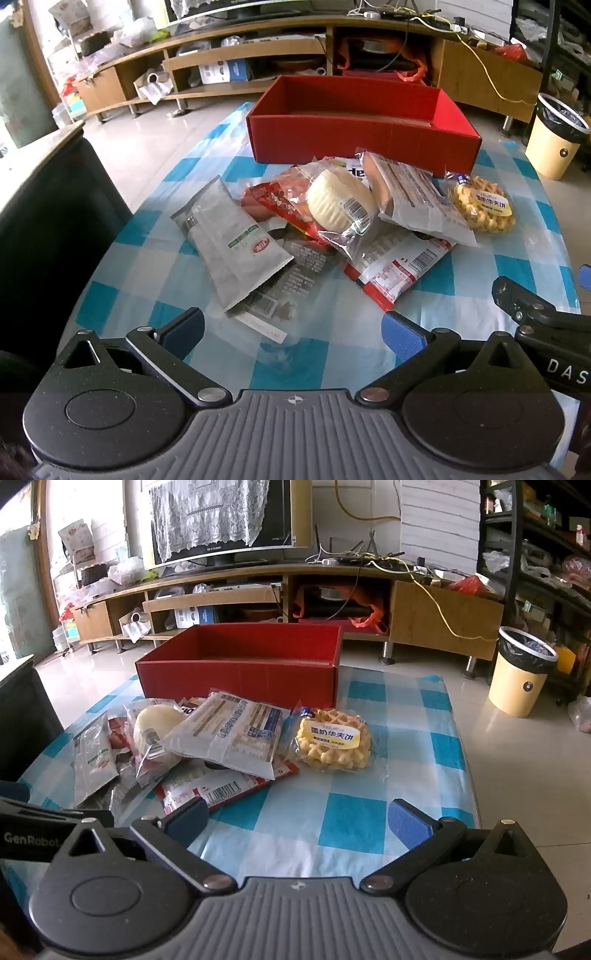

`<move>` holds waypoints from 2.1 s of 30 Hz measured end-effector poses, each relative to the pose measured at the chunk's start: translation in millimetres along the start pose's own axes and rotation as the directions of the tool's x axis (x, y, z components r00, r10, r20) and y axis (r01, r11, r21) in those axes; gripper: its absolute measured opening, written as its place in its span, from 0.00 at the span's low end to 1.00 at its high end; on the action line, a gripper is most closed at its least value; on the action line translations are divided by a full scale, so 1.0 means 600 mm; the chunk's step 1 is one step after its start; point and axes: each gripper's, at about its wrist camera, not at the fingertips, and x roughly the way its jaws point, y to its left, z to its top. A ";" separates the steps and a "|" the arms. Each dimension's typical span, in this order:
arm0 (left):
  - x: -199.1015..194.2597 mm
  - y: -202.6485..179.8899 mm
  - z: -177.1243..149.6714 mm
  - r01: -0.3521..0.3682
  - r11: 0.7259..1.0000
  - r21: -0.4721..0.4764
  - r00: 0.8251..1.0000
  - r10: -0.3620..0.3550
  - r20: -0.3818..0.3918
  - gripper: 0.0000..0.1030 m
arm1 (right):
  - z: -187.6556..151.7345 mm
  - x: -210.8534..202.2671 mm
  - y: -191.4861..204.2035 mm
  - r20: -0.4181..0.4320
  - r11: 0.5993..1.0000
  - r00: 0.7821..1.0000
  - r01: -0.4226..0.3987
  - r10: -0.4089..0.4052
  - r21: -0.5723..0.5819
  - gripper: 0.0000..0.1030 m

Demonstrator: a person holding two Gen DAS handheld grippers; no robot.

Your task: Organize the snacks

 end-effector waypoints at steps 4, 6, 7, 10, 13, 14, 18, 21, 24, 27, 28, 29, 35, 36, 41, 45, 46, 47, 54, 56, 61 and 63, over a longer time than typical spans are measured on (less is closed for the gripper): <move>-0.002 -0.002 -0.001 -0.006 1.000 0.008 1.000 0.006 0.009 0.99 | 0.000 0.001 0.001 -0.004 1.000 1.000 -0.003 0.003 0.002 1.00; -0.001 -0.002 -0.001 -0.002 1.000 0.008 1.000 0.002 0.008 0.98 | 0.000 0.001 0.000 -0.006 1.000 1.000 -0.003 0.003 0.002 1.00; -0.002 -0.002 -0.002 -0.003 1.000 0.009 1.000 0.003 0.009 0.98 | 0.000 0.001 0.000 -0.006 1.000 1.000 -0.003 0.003 0.001 1.00; -0.004 -0.005 -0.004 -0.008 1.000 0.014 1.000 0.008 0.014 0.98 | 0.000 0.006 0.001 -0.009 1.000 1.000 -0.002 0.002 -0.001 1.00; 0.003 -0.002 -0.003 0.003 1.000 0.011 1.000 -0.003 -0.003 0.98 | 0.000 0.009 -0.002 -0.015 1.000 1.000 -0.002 0.002 -0.001 1.00; 0.003 -0.001 -0.003 0.003 1.000 0.011 1.000 -0.003 -0.004 0.98 | 0.000 0.010 -0.003 -0.016 1.000 1.000 -0.003 0.003 -0.002 1.00; 0.004 -0.002 -0.004 0.002 1.000 0.012 1.000 -0.002 -0.006 0.97 | -0.002 0.007 0.002 -0.022 1.000 1.000 -0.002 0.002 -0.009 1.00; 0.004 -0.002 -0.005 0.003 1.000 0.011 1.000 -0.003 -0.006 0.97 | -0.003 0.007 0.003 -0.026 1.000 1.000 -0.003 0.003 -0.010 1.00; 0.006 -0.001 -0.006 0.006 1.000 0.011 1.000 -0.006 -0.009 0.96 | -0.003 0.006 0.003 -0.028 1.000 1.000 -0.004 0.003 -0.012 1.00; 0.007 -0.001 -0.007 0.006 1.000 0.011 1.000 -0.006 -0.010 0.96 | -0.003 0.008 0.003 -0.031 1.000 1.000 -0.005 0.005 -0.010 1.00; 0.007 0.000 -0.007 0.006 1.000 0.012 1.000 -0.006 -0.011 0.96 | -0.004 0.009 0.002 -0.033 1.000 0.999 -0.006 0.006 -0.009 1.00; 0.006 0.000 -0.008 0.007 1.000 0.012 1.000 -0.006 -0.011 0.96 | -0.004 0.009 0.002 -0.034 1.000 0.999 -0.007 0.006 -0.008 1.00; 0.007 -0.001 -0.008 0.006 1.000 0.012 1.000 -0.006 -0.012 0.95 | -0.004 0.010 0.002 -0.035 1.000 0.999 -0.007 0.007 -0.008 1.00; 0.007 -0.001 -0.008 0.006 1.000 0.012 1.000 -0.006 -0.012 0.95 | -0.004 0.011 0.002 -0.036 1.000 0.999 -0.008 0.007 -0.008 1.00; 0.009 -0.003 -0.007 0.006 1.000 0.017 1.000 -0.006 -0.019 0.95 | -0.006 0.013 0.003 -0.044 1.000 0.999 -0.009 0.009 -0.008 1.00; 0.010 -0.003 -0.007 0.007 1.000 0.017 1.000 -0.007 -0.024 0.94 | -0.006 0.014 0.003 -0.046 1.000 0.999 -0.009 0.008 -0.011 1.00; 0.010 -0.003 -0.007 0.007 1.000 0.017 1.000 -0.007 -0.024 0.94 | -0.006 0.014 0.002 -0.047 1.000 0.999 -0.010 0.010 -0.009 1.00; 0.010 -0.003 -0.007 0.007 1.000 0.017 1.000 -0.007 -0.024 0.94 | -0.006 0.014 0.002 -0.049 1.000 0.999 -0.011 0.010 -0.009 1.00; 0.013 -0.003 -0.009 0.009 1.000 0.017 0.999 -0.008 -0.032 0.93 | -0.006 0.019 0.002 -0.060 1.000 0.998 -0.014 0.014 -0.013 1.00; 0.015 -0.002 -0.008 0.009 1.000 0.016 0.999 -0.009 -0.037 0.92 | -0.006 0.021 0.003 -0.064 1.000 0.998 -0.016 0.015 -0.017 1.00; 0.020 0.002 -0.006 0.011 1.000 0.003 0.999 -0.010 -0.052 0.92 | -0.005 0.026 0.007 -0.067 0.999 0.998 -0.022 0.020 -0.029 1.00; 0.022 0.004 -0.005 0.013 1.000 -0.003 0.998 -0.013 -0.057 0.92 | -0.003 0.029 0.009 -0.071 0.999 0.997 -0.027 0.025 -0.034 1.00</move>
